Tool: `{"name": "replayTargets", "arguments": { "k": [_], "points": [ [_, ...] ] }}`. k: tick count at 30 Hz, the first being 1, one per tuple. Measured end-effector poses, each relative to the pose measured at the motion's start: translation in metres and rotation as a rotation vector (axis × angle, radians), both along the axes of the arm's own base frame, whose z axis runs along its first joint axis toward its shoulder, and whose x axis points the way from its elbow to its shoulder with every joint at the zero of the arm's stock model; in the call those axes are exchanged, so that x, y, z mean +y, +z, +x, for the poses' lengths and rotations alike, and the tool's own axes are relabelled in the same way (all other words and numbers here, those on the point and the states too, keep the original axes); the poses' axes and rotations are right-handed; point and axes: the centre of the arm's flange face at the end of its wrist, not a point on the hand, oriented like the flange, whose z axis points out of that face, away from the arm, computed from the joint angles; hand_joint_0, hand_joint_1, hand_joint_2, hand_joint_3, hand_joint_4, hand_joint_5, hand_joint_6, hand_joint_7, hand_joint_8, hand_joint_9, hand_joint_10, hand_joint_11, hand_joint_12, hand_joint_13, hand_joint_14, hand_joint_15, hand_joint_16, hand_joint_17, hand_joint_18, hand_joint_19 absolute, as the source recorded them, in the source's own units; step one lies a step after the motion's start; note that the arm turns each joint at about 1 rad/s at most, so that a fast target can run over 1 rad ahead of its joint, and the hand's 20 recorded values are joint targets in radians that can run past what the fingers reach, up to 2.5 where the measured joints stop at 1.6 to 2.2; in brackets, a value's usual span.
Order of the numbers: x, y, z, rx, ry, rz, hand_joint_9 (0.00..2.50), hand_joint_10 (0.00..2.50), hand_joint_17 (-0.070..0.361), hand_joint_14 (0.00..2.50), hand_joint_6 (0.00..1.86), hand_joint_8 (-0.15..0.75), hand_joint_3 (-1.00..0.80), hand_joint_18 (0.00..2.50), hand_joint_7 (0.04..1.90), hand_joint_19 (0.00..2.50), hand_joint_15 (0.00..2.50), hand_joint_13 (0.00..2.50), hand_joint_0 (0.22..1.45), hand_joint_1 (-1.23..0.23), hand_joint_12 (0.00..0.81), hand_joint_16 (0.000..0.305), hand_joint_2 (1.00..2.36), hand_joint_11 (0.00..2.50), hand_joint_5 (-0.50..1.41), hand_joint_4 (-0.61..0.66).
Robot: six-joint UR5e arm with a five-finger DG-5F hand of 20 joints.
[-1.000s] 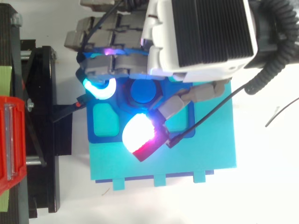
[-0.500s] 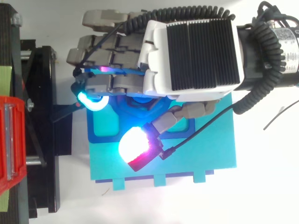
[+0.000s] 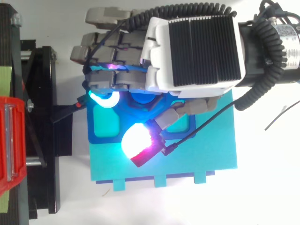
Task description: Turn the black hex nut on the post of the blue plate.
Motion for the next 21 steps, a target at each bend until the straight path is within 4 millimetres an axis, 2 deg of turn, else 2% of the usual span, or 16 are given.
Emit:
{"name": "replayTargets", "arguments": {
  "k": [16,21],
  "points": [
    [-0.012,-0.002,-0.004,0.013,0.014,0.001,0.42,0.00,0.124,0.00,0.54,0.276,-0.50,0.25,1.20,0.14,0.10,0.41,0.48,-0.33,0.372,0.055,1.00,0.08,-0.17,0.20],
    [-0.021,-0.001,-0.007,0.012,0.027,0.002,0.42,0.00,0.125,0.01,0.55,0.275,-0.50,0.25,1.19,0.15,0.10,0.41,0.48,-0.33,0.372,0.055,1.00,0.07,-0.17,0.20]
  ]
}}
